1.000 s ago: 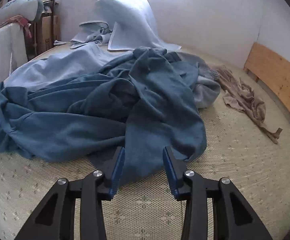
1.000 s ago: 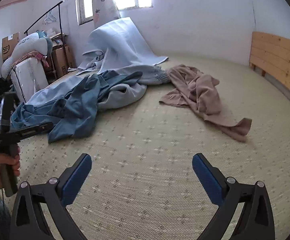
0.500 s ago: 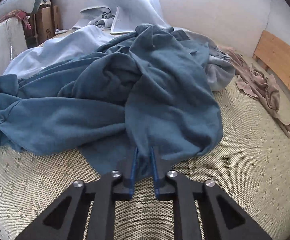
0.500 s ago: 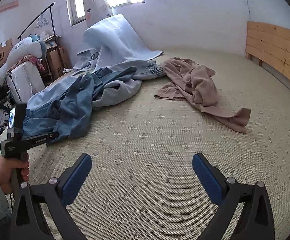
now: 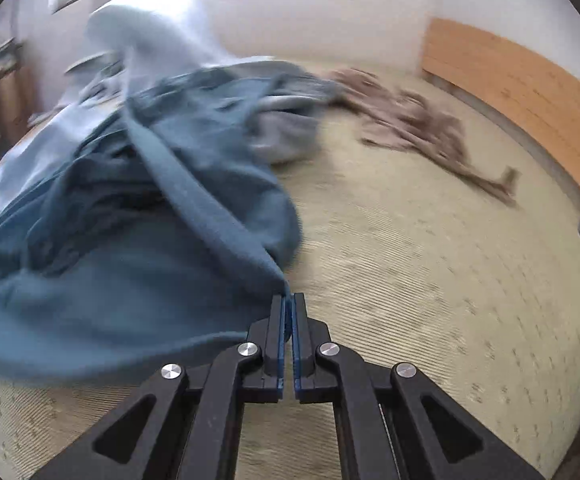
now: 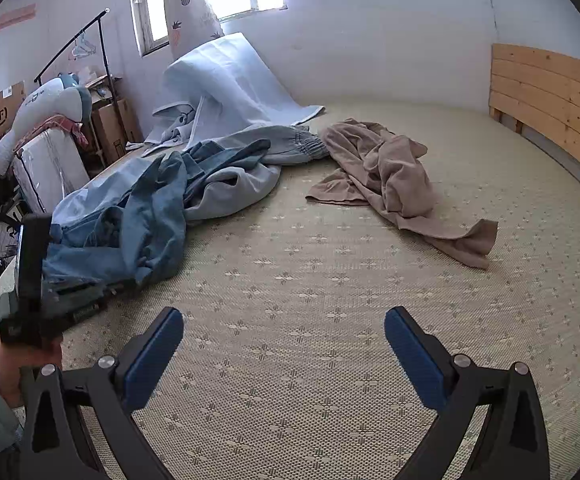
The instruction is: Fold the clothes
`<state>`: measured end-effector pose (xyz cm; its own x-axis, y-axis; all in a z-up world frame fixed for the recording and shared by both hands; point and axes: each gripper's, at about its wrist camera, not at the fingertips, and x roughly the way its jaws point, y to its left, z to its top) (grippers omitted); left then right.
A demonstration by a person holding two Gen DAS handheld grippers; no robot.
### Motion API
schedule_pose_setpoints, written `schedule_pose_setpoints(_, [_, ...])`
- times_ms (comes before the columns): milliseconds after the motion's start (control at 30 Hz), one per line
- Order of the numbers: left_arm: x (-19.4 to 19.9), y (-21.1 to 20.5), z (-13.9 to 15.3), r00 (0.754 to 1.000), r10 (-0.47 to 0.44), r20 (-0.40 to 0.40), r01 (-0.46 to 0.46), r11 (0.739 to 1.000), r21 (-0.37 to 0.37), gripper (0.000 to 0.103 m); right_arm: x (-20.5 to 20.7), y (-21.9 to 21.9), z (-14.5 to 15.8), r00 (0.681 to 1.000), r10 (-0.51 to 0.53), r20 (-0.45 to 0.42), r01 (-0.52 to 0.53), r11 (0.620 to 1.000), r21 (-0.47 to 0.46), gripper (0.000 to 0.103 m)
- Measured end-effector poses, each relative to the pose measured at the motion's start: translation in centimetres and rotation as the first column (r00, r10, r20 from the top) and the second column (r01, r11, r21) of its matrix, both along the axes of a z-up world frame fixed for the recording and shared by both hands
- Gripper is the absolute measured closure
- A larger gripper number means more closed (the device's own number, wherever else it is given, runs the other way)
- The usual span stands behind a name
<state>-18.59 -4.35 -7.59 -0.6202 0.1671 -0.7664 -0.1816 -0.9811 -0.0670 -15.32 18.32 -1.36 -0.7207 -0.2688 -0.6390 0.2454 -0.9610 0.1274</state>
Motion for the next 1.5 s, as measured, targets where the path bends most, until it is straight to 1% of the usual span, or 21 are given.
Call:
schedule_pose_setpoints(100, [1.1, 2.4, 0.0, 0.997, -0.08, 0.003, 0.08, 0.997, -0.005, 0.102, -0.1, 0.4, 0.2, 1.0, -0.008, -0.002, 0.008, 1.0, -0.012, 0.0])
schedule_pose_setpoints(200, [2.4, 4.6, 0.1, 0.989, -0.151, 0.004, 0.151, 0.989, -0.008, 0.102, -0.3, 0.8, 0.5, 1.0, -0.015, -0.002, 0.015, 0.999, -0.032, 0.0])
schedule_pose_setpoints(333, [4.4, 6.8, 0.8, 0.973, -0.231, -0.011, 0.231, 0.973, 0.021, 0.102, -0.7, 1.6, 1.1, 1.0, 0.0, 0.004, 0.001, 0.996, -0.087, 0.0])
schedule_pose_setpoints(433, [6.4, 9.1, 1.2, 0.946, -0.325, -0.009, 0.326, 0.945, 0.017, 0.102, -0.9, 2.0, 1.5, 1.0, 0.017, 0.01, -0.016, 0.992, -0.124, 0.0])
schedule_pose_setpoints(533, [9.0, 11.6, 1.3, 0.906, -0.422, 0.004, 0.422, 0.906, 0.017, 0.102, -1.0, 2.1, 1.7, 0.999, 0.047, 0.021, -0.044, 0.988, -0.146, 0.0])
schedule_pose_setpoints(667, [11.4, 13.3, 1.6, 0.873, -0.488, 0.01, 0.488, 0.873, 0.024, 0.102, -1.3, 1.9, 1.6, 0.994, 0.103, 0.047, -0.093, 0.981, -0.171, 0.0])
schedule_pose_setpoints(700, [12.0, 13.8, 1.7, 0.864, -0.504, 0.011, 0.504, 0.863, 0.025, 0.102, -1.4, 1.6, 1.3, 0.99, 0.122, 0.063, -0.11, 0.98, -0.168, 0.0])
schedule_pose_setpoints(833, [14.3, 15.5, 1.9, 0.824, -0.566, 0.016, 0.566, 0.824, 0.033, 0.102, -1.5, 0.0, 0.1, 0.974, 0.188, 0.127, -0.175, 0.979, -0.107, 0.0])
schedule_pose_setpoints(900, [14.7, 15.5, 2.2, 0.831, -0.556, 0.013, 0.555, 0.831, 0.047, 0.102, -1.5, -0.6, -0.6, 0.965, 0.215, 0.152, -0.203, 0.975, -0.092, 0.0])
schedule_pose_setpoints(1067, [15.3, 15.4, 2.3, 0.838, -0.545, 0.019, 0.545, 0.838, 0.016, 0.102, -1.6, -2.1, -2.6, 0.935, 0.278, 0.219, -0.269, 0.961, -0.073, 0.001])
schedule_pose_setpoints(1100, [15.4, 15.3, 2.3, 0.841, -0.541, 0.025, 0.541, 0.841, 0.011, 0.102, -1.6, -2.3, -3.2, 0.927, 0.293, 0.233, -0.283, 0.956, -0.076, 0.002])
schedule_pose_setpoints(1200, [15.7, 15.0, 2.2, 0.853, -0.52, 0.045, 0.52, 0.854, 0.012, 0.1, -1.7, -2.7, -4.3, 0.915, 0.301, 0.27, -0.291, 0.954, -0.075, 0.022])
schedule_pose_setpoints(1233, [15.7, 14.9, 2.2, 0.856, -0.514, 0.053, 0.514, 0.858, 0.016, 0.1, -1.8, -2.8, -4.7, 0.911, 0.302, 0.282, -0.293, 0.953, -0.075, 0.024])
schedule_pose_setpoints(1267, [15.8, 14.8, 2.3, 0.86, -0.507, 0.061, 0.507, 0.862, 0.021, 0.097, -1.8, -2.8, -5.1, 0.906, 0.304, 0.294, -0.295, 0.953, -0.074, 0.024])
schedule_pose_setpoints(1300, [15.9, 14.8, 2.3, 0.864, -0.5, 0.067, 0.499, 0.866, 0.024, 0.089, -1.9, -2.9, -5.4, 0.902, 0.305, 0.306, -0.297, 0.952, -0.073, 0.025])
schedule_pose_setpoints(1333, [16.0, 14.7, 2.3, 0.868, -0.49, 0.074, 0.49, 0.871, 0.024, 0.083, -1.9, -3.0, -5.8, 0.897, 0.306, 0.318, -0.299, 0.951, -0.073, 0.025])
schedule_pose_setpoints(1367, [16.2, 14.7, 2.4, 0.872, -0.483, 0.081, 0.483, 0.875, 0.029, 0.074, -2.0, -3.1, -6.2, 0.893, 0.308, 0.329, -0.301, 0.951, -0.072, 0.025])
schedule_pose_setpoints(1400, [16.5, 14.7, 2.5, 0.873, -0.481, 0.084, 0.48, 0.877, 0.04, 0.067, -2.0, -3.3, -6.3, 0.891, 0.313, 0.33, -0.306, 0.949, -0.074, 0.025])
schedule_pose_setpoints(1433, [16.8, 14.7, 2.5, 0.872, -0.483, 0.082, 0.481, 0.876, 0.051, 0.063, -1.9, -3.4, -6.4, 0.889, 0.32, 0.328, -0.312, 0.947, -0.077, 0.025])
schedule_pose_setpoints(1467, [17.2, 14.5, 2.7, 0.876, -0.476, 0.078, 0.473, 0.879, 0.053, 0.053, -1.9, -3.6, -6.4, 0.888, 0.326, 0.325, -0.318, 0.945, -0.079, 0.026])
schedule_pose_setpoints(1500, [17.6, 14.3, 3.0, 0.881, -0.468, 0.073, 0.465, 0.884, 0.054, 0.047, -1.9, -3.7, -6.5, 0.886, 0.333, 0.323, -0.324, 0.942, -0.081, 0.027])
